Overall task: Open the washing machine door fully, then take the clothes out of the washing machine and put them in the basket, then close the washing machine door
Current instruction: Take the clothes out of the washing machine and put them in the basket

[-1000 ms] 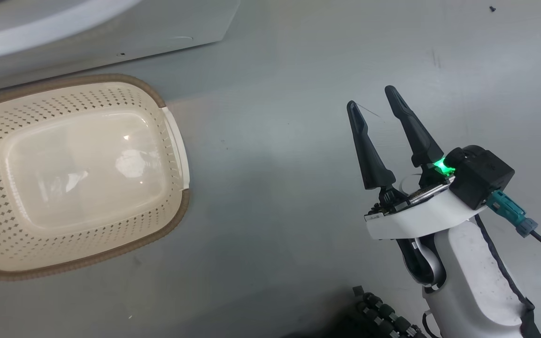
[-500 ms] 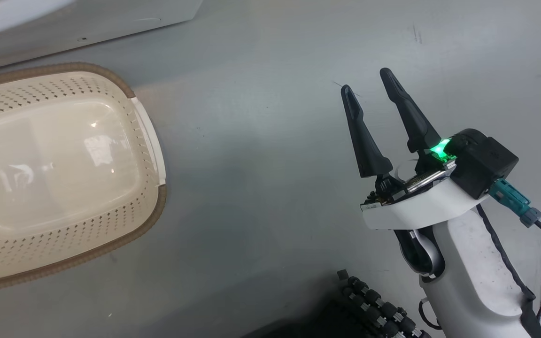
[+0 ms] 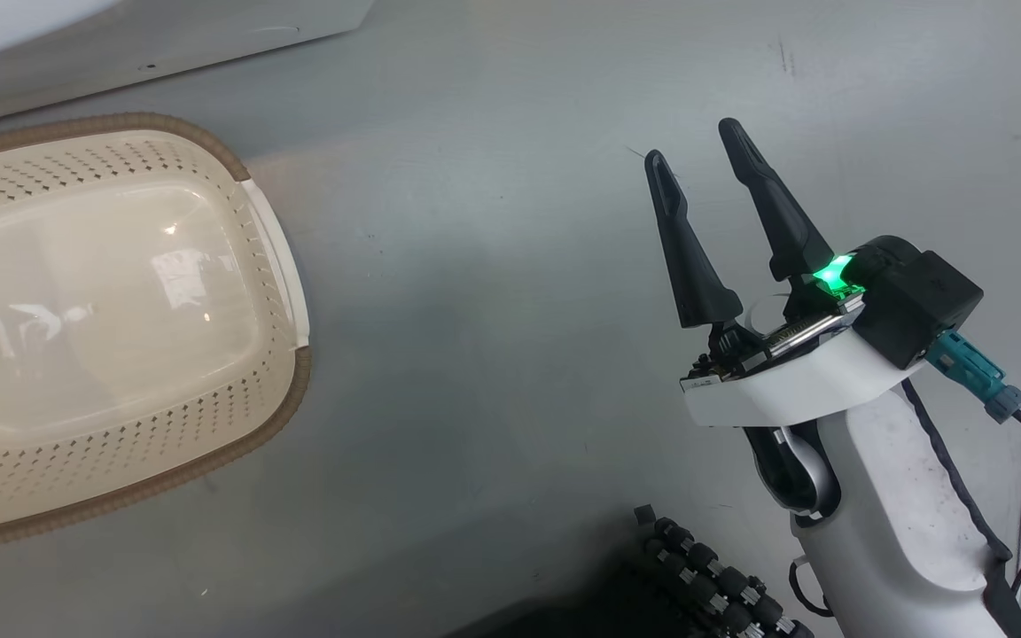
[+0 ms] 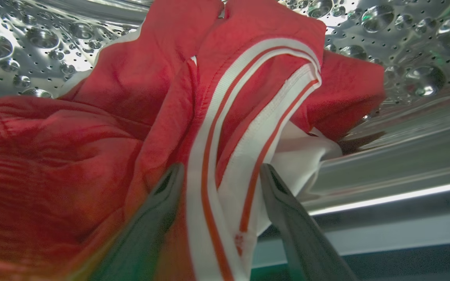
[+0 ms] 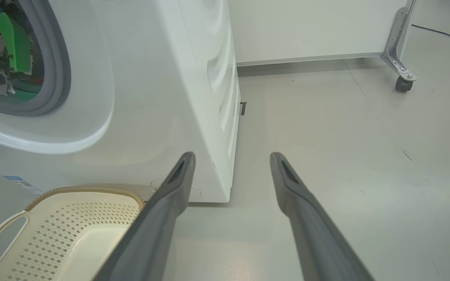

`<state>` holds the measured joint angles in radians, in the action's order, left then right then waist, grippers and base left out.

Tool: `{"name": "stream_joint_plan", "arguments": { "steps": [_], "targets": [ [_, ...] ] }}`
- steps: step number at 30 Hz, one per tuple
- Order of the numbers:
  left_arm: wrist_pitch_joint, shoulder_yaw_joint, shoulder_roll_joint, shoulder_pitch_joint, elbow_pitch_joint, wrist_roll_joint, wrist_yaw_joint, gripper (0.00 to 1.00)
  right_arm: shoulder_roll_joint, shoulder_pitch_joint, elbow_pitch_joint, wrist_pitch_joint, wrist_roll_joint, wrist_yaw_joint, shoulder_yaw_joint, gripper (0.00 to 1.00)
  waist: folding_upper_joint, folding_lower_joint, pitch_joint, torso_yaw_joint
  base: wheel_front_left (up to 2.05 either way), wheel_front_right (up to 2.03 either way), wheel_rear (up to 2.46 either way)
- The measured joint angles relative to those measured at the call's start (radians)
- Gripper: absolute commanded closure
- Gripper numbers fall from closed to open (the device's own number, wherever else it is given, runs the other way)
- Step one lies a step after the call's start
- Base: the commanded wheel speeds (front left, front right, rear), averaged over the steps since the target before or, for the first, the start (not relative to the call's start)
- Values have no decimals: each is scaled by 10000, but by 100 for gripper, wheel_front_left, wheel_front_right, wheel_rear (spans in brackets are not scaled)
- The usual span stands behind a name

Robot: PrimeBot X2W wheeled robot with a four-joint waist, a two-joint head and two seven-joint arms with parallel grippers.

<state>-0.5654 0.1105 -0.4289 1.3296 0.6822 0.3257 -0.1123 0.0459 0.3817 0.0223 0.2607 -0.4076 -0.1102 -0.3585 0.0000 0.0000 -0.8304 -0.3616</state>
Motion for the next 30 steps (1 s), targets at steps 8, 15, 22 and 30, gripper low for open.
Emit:
{"name": "stream_joint_plan", "arguments": {
  "steps": [8,15,22,30],
  "targets": [
    [-527,82,-33,326,232,-8,17,100,0,53,2,0,-58,0,6,0,0,0,-46,-1,0,0,0],
    [-579,140,-40,416,238,-10,17,100,0,174,6,0,-58,0,19,0,0,1,-70,24,0,0,0],
    [-125,127,-6,415,240,-10,17,100,0,221,13,0,-38,17,111,0,0,0,-31,117,0,0,0],
    [775,82,127,306,173,-2,15,100,2,221,100,0,213,75,213,0,0,0,192,328,0,0,0]
  ]
}}
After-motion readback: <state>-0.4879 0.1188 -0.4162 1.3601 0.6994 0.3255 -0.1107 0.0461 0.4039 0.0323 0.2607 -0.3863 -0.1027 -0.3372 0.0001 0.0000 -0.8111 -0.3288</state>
